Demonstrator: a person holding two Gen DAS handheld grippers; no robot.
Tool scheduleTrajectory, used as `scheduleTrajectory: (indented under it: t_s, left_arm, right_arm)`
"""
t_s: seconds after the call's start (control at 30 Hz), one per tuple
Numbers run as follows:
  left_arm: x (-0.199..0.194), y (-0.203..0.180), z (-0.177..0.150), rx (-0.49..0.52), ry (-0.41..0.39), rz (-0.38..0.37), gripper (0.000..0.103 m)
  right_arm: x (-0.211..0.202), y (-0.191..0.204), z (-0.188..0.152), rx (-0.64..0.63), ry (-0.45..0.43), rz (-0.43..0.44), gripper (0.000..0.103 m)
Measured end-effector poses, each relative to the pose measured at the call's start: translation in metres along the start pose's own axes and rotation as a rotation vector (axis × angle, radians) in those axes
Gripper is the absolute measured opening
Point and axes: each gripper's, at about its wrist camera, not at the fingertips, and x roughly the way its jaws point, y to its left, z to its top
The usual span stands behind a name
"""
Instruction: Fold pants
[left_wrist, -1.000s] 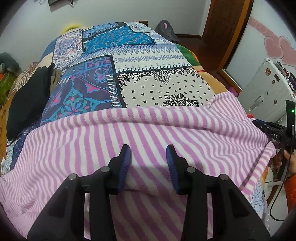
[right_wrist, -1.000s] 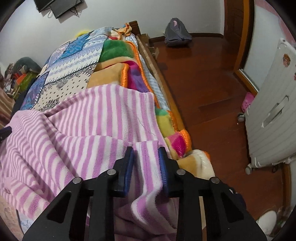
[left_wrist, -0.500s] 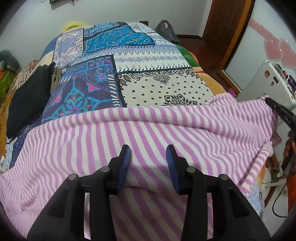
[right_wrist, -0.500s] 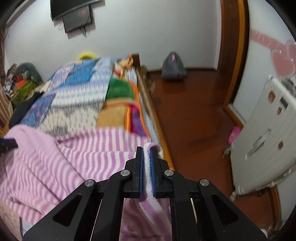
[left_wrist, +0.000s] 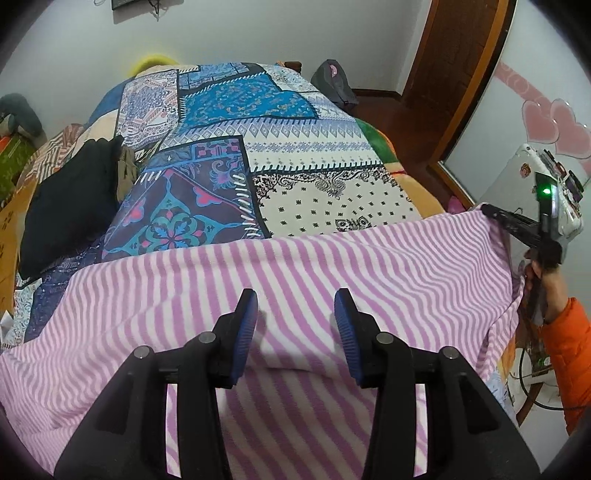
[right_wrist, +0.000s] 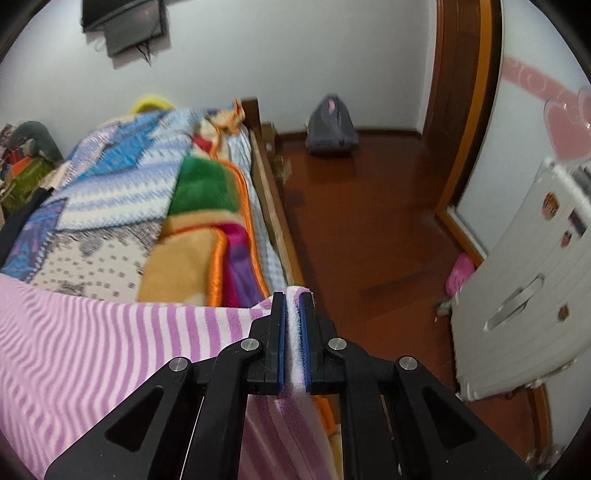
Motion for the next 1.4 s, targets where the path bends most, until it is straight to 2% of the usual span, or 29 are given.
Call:
scheduleTrajectory:
  t_s: [0.07, 0.17, 0.2, 0.27, 0.43, 0.67, 0.83, 0.97, 1.0, 1.1, 1.17, 1.27, 1.4]
  left_arm:
    - [0.002, 0.000, -0.002, -0.001, 0.012, -0.003, 0.043]
    - [0.003, -0.003, -0.004, 0.006, 0.023, -0.010, 0.043]
    - [0.003, -0.007, -0.006, 0.016, 0.025, -0.011, 0.043]
    - [0.002, -0.014, -0.008, 0.030, 0.024, -0.014, 0.043]
    - [0.000, -0.041, -0.019, 0.069, 0.040, -0.055, 0.043]
    - [0.002, -0.082, -0.045, 0.143, 0.065, -0.062, 0.044]
    - [-0.005, -0.101, -0.058, 0.186, 0.047, -0.042, 0.050]
    - [-0.006, -0.107, -0.065, 0.164, 0.066, -0.087, 0.051]
    - [-0.006, -0.111, -0.068, 0.170, 0.062, -0.079, 0.051]
    - [-0.008, -0.124, -0.076, 0.204, 0.056, -0.078, 0.051]
    - [-0.007, -0.135, -0.080, 0.221, 0.067, -0.101, 0.051]
    - [-0.002, -0.150, -0.088, 0.246, 0.080, -0.114, 0.051]
    - [-0.002, -0.162, -0.098, 0.253, 0.096, -0.147, 0.051]
  right_arm:
    - [0.009, -0.002, -0.002, 0.014, 0.050, -0.003, 0.008]
    - [0.003, -0.003, -0.005, 0.011, 0.070, -0.020, 0.020]
    - [-0.006, -0.003, -0.006, 0.015, 0.067, -0.020, 0.032]
    - [-0.024, -0.003, -0.007, 0.019, 0.035, -0.003, 0.046]
    - [-0.064, 0.008, -0.017, -0.011, 0.028, 0.092, 0.046]
    - [-0.067, 0.046, -0.067, -0.118, 0.139, 0.174, 0.046]
    - [-0.079, 0.028, -0.108, -0.077, 0.169, 0.177, 0.046]
    - [-0.089, 0.005, -0.123, -0.038, 0.200, 0.161, 0.046]
    - [-0.090, 0.000, -0.124, -0.032, 0.213, 0.145, 0.046]
    - [-0.104, -0.006, -0.121, -0.027, 0.192, 0.092, 0.046]
    - [-0.118, -0.002, -0.115, -0.025, 0.151, 0.102, 0.046]
    - [-0.132, 0.017, -0.103, -0.038, 0.090, 0.157, 0.046]
    - [-0.129, 0.056, -0.097, -0.089, 0.063, 0.242, 0.046]
